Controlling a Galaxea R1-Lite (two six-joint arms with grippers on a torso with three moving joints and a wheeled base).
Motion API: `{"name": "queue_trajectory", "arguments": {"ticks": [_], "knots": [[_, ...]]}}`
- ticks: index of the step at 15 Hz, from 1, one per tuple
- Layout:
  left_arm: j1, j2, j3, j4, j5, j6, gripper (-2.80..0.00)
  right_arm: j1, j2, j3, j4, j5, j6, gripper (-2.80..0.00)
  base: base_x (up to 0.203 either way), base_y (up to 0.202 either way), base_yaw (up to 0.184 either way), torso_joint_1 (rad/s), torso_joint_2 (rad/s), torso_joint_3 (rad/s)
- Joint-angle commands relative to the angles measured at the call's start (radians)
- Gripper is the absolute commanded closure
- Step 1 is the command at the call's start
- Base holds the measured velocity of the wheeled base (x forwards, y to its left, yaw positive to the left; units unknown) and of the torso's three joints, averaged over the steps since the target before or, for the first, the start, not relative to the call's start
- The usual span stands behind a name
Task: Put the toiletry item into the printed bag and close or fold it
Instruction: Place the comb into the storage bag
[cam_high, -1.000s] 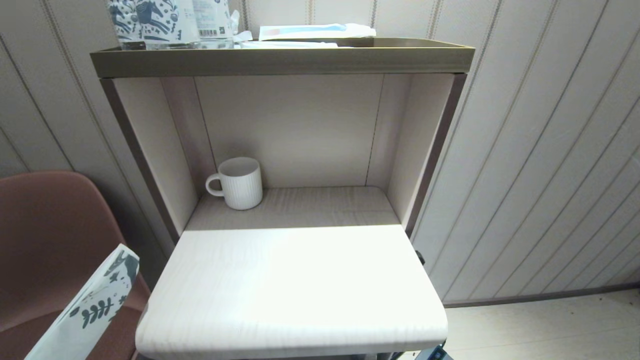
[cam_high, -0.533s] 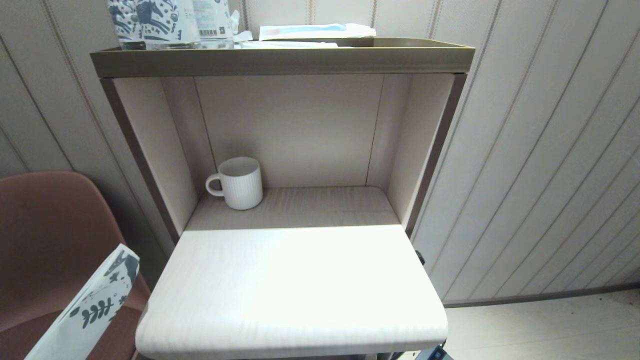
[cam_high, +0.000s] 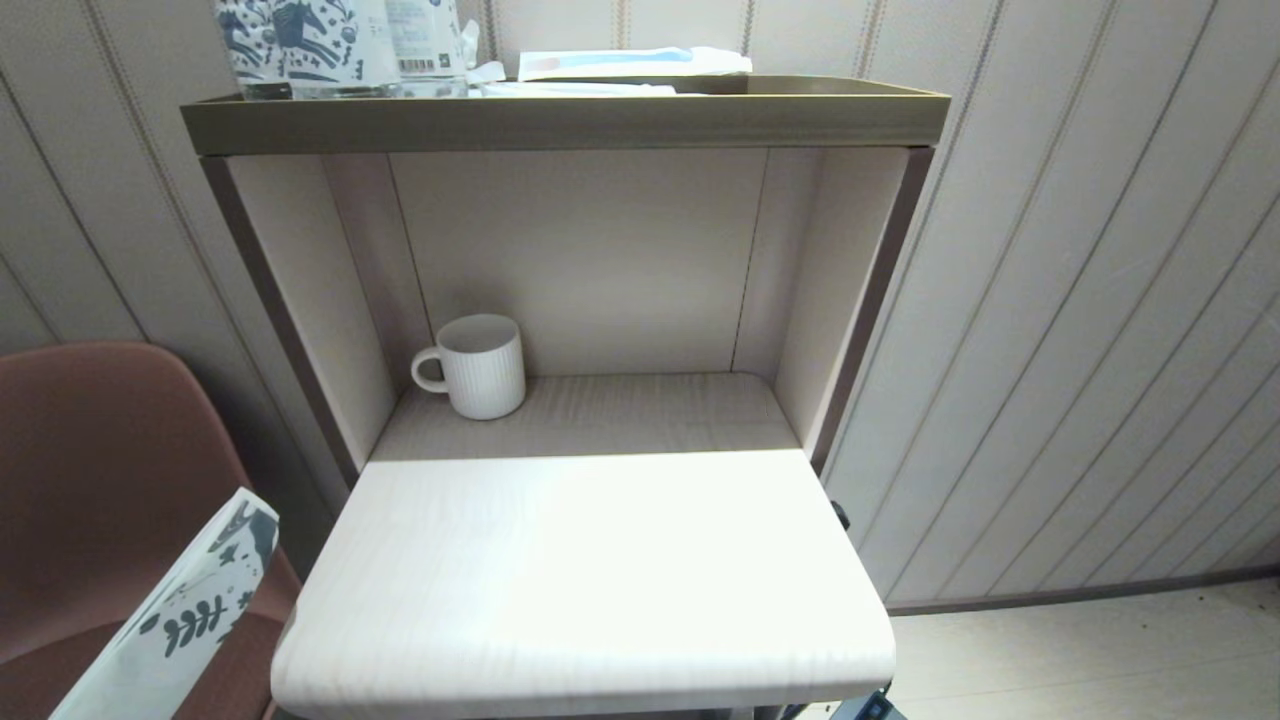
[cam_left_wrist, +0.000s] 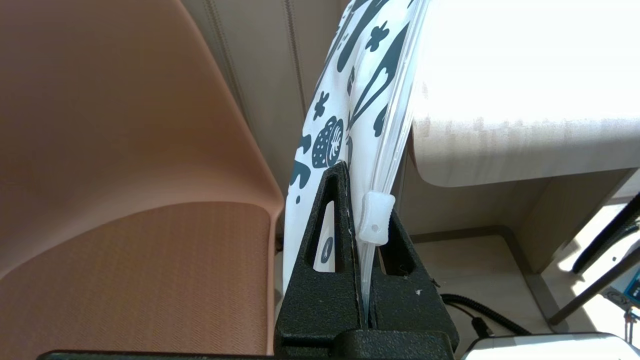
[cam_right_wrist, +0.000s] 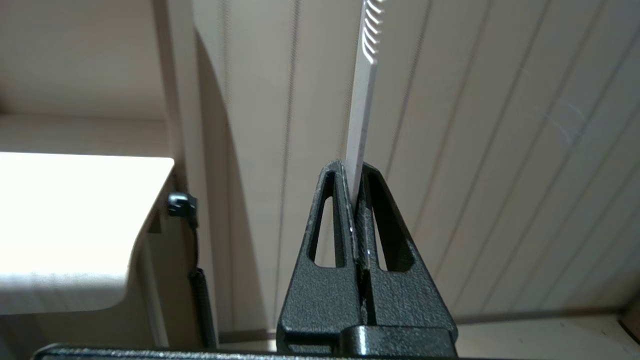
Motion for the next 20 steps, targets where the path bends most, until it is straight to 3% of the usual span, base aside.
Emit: {"name": "queue_trajectory", "arguments": {"ticks": [1, 6, 8, 12, 17, 20], "knots": [[0.000, 0.000, 0.000, 0.001, 0.000, 0.001, 0.00, 0.001, 0.000, -0.011, 0.038, -0.014, -0.004, 0.00, 0.000, 0.000, 0.000, 0.000, 0.00, 0.000], [0.000, 0.000, 0.000, 0.001, 0.000, 0.001, 0.00, -0.001, 0.062, -0.241, 0.263, 0.083, 0.009, 0.00, 0.000, 0.000, 0.000, 0.000, 0.00, 0.000], [0.000, 0.000, 0.000, 0.001, 0.000, 0.001, 0.00, -0.001, 0.140, -0.272, 0.271, 0.093, 0.027, 0.00, 0.000, 0.000, 0.000, 0.000, 0.00, 0.000], [0.000, 0.000, 0.001, 0.001, -0.003, 0.010, 0.00, 0.023, 0.281, -0.331, 0.275, 0.094, 0.143, 0.00, 0.000, 0.000, 0.000, 0.000, 0.00, 0.000], [0.002, 0.000, 0.000, 0.000, 0.003, -0.004, 0.00, 0.025, 0.377, -0.363, 0.275, 0.094, 0.148, 0.00, 0.000, 0.000, 0.000, 0.000, 0.00, 0.000], [0.001, 0.050, -0.122, 0.008, -0.014, 0.032, 0.00, 0.023, 0.457, -0.451, 0.275, 0.094, 0.164, 0.00, 0.000, 0.000, 0.000, 0.000, 0.00, 0.000]]}}
